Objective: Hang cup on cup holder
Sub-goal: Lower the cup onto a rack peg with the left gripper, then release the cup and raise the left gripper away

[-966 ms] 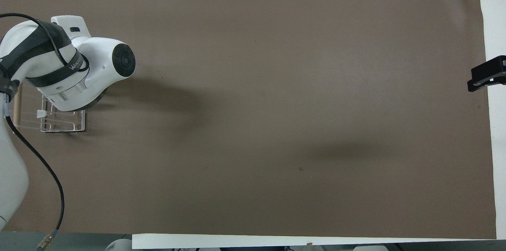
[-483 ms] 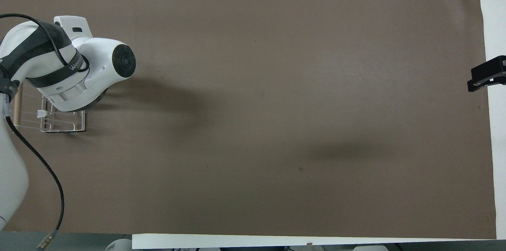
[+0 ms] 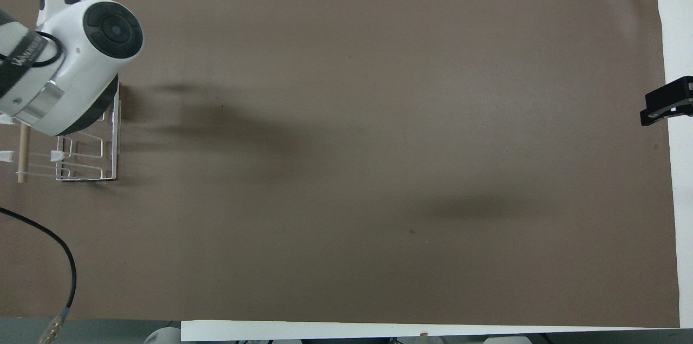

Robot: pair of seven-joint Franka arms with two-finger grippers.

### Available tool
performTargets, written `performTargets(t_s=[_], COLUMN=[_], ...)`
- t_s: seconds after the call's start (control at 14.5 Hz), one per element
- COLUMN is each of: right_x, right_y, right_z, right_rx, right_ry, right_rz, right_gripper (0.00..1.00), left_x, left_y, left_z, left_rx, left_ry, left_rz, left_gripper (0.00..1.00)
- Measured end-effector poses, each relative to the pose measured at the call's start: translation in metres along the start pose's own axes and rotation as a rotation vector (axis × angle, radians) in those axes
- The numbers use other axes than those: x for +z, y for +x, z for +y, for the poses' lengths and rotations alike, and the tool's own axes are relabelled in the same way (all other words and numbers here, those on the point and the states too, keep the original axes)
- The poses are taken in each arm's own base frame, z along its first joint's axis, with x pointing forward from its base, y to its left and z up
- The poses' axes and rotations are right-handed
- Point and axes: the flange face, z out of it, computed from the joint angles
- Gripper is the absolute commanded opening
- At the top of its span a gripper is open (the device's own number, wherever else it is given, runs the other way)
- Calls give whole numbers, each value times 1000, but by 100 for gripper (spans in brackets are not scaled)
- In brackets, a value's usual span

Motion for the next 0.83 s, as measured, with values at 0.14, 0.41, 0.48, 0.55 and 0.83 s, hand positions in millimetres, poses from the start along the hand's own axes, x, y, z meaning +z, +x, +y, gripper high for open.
performTargets(t_s=[0.14,0.41,0.48,0.55,0.83], right_x=[0,0,0,0,0], right_y=[0,0,0,0,0], right_z=[0,0,0,0,0], right_rx=[0,0,0,0,0], right_ry=[0,0,0,0,0], right_rz=[0,0,0,0,0], right_gripper=[99,99,99,99,99], left_x=[-19,-55,-58,-58,-61], left_y=[17,50,58,62,56], left_z=[-9,-38,-51,-63,-87], left_rx=[14,103,144,202,509], left_ry=[-53,-198,-231,-248,-356], left_rz=[-99,-392,-447,-483,-620], left_gripper=[100,100,100,100,100])
